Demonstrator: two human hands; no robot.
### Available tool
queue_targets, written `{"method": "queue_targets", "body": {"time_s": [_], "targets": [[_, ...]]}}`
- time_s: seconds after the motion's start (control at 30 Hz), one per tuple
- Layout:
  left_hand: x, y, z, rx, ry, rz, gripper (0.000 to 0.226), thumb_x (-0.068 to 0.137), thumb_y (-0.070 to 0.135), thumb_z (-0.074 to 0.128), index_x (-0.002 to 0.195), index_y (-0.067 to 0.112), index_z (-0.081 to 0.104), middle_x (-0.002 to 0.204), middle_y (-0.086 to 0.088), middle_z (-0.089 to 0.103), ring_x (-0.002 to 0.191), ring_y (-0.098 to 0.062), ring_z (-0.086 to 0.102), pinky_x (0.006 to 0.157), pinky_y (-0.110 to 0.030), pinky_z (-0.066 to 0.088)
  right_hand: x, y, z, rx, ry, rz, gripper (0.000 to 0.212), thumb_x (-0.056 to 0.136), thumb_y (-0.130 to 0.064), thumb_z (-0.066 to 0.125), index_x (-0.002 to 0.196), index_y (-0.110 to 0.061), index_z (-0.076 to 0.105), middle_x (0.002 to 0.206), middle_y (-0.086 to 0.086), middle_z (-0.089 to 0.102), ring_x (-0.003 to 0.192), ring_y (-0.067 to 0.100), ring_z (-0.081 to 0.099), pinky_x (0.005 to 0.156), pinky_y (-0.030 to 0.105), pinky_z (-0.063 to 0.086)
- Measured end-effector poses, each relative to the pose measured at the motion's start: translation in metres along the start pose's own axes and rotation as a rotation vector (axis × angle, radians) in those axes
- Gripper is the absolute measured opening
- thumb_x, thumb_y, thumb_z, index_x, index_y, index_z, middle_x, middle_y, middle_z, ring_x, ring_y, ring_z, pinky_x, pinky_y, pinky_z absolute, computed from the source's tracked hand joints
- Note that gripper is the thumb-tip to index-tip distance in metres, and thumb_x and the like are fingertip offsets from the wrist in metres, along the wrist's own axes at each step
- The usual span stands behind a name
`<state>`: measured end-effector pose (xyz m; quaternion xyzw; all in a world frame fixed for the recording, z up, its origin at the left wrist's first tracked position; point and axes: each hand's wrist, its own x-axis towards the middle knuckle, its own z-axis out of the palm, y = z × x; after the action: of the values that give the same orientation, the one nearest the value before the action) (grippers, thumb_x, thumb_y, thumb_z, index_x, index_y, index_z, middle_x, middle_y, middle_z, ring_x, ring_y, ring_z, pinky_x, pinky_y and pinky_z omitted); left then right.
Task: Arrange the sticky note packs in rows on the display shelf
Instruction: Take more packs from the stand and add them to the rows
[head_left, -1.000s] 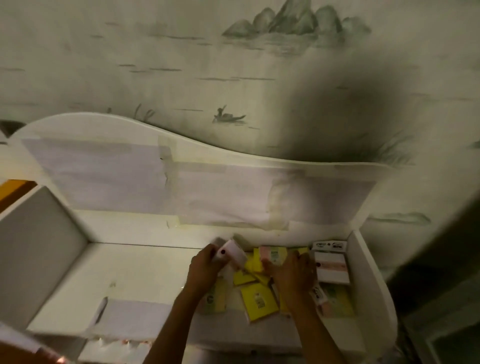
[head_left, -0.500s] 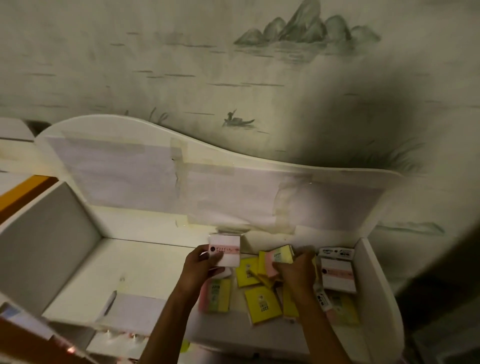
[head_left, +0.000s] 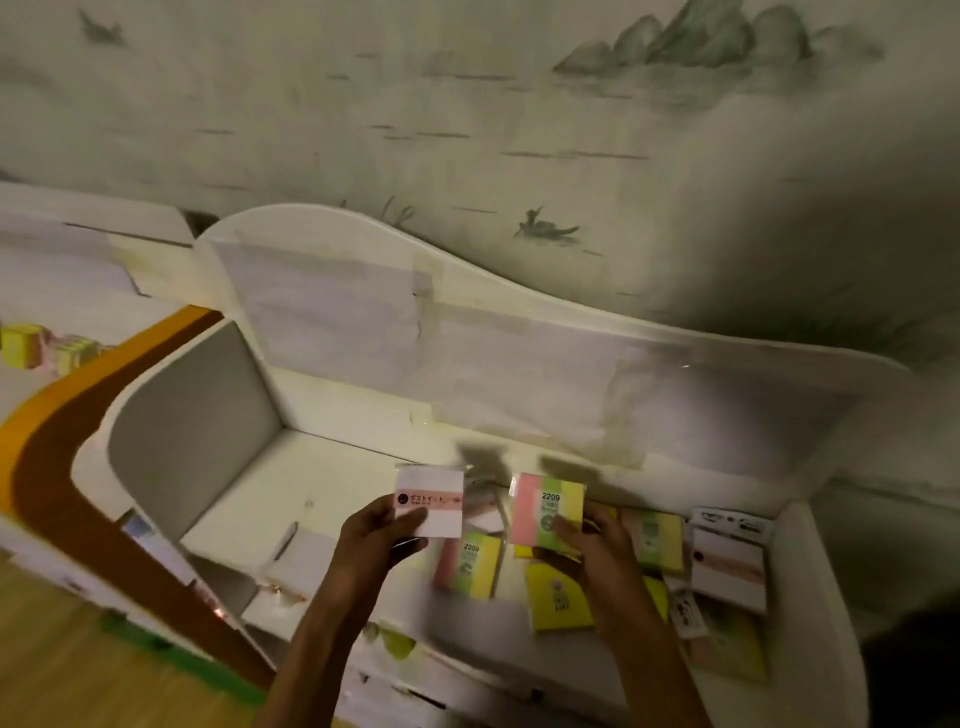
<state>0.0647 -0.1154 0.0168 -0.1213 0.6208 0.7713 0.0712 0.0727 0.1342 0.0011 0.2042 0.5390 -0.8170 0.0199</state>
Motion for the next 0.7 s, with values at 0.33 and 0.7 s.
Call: {"method": "queue_targets", "body": {"time_s": [0.33, 0.7], "targets": [[-0.036, 0.033, -0.102, -0.031, 0.073, 0.103, 0.024, 0.092, 0.005, 0.061, 0.115, 0.006, 0.067, 0.107, -0.011, 0.074, 0.101, -0.025, 0.070, 0.085, -0.032, 0.059, -0.031, 0.048, 0.111, -0.114, -0.144, -0.003, 0.027, 0.086, 0.006, 0.065, 0.111, -0.001, 0.063, 0.105, 0.019, 0.071, 0.097, 0.034, 0.069, 0.064, 0.037, 0.059], [-0.072, 0.087, -0.315, 0.034, 0.179, 0.179, 0.024, 0.090, 0.005, 0.064, 0.113, 0.007, 0.067, 0.106, -0.006, 0.075, 0.099, -0.024, 0.072, 0.087, -0.039, 0.058, -0.108, 0.122, 0.319, -0.247, -0.339, 0.025, 0.023, 0.086, 0.001, 0.066, 0.107, -0.008, 0.063, 0.094, 0.013, 0.075, 0.080, 0.034, 0.073, 0.070, 0.052, 0.058]]}}
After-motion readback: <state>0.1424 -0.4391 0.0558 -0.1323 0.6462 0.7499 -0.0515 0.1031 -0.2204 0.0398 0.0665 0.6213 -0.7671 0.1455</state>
